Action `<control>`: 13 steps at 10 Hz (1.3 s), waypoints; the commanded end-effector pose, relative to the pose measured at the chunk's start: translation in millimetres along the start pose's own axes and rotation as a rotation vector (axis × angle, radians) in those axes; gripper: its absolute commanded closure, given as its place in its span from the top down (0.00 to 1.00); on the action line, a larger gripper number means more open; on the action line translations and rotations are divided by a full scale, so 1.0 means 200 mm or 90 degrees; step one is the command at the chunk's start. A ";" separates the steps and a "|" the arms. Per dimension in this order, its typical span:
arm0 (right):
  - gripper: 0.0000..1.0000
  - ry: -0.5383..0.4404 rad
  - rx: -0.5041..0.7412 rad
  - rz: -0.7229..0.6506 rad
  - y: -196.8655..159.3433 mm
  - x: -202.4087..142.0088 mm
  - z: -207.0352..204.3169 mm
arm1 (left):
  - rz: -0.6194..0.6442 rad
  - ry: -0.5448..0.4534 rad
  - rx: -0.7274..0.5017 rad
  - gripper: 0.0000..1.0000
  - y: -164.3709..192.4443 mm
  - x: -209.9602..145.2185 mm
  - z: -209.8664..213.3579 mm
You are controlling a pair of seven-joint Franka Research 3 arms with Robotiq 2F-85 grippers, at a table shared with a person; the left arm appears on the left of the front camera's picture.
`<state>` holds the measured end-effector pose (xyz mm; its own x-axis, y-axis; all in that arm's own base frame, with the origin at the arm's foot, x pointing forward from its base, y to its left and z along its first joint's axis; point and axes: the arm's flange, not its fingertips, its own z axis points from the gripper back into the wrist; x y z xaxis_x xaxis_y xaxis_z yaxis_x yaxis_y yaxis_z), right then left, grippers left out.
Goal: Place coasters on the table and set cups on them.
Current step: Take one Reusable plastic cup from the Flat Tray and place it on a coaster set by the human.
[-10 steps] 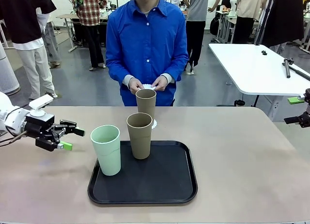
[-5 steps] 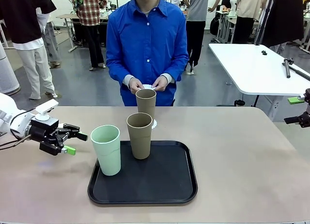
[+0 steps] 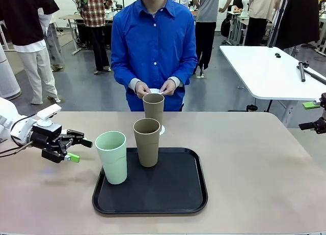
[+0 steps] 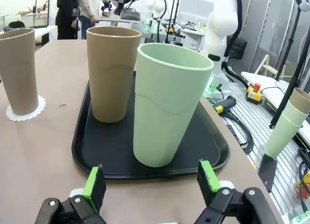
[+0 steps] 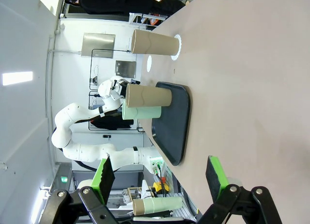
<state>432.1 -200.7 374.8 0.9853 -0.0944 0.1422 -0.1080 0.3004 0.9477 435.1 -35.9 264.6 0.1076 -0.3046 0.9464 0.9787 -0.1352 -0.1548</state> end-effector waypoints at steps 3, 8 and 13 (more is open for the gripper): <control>1.00 -0.002 -0.004 -0.001 0.00 0.00 0.00 | -0.069 -0.075 -0.003 1.00 0.02 -0.03 -0.10; 1.00 -0.002 -0.004 -0.001 0.00 0.00 0.00 | -0.022 -0.099 -0.040 1.00 0.06 -0.03 -0.27; 1.00 -0.002 -0.004 -0.001 0.00 0.00 0.00 | -0.005 -0.093 -0.074 1.00 0.08 -0.04 -0.34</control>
<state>432.1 -200.6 374.8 0.9854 -0.0942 0.1422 -0.1080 0.3004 0.9477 431.7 -94.8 234.6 0.1113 -0.1716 0.9789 0.9597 -0.2371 -0.1507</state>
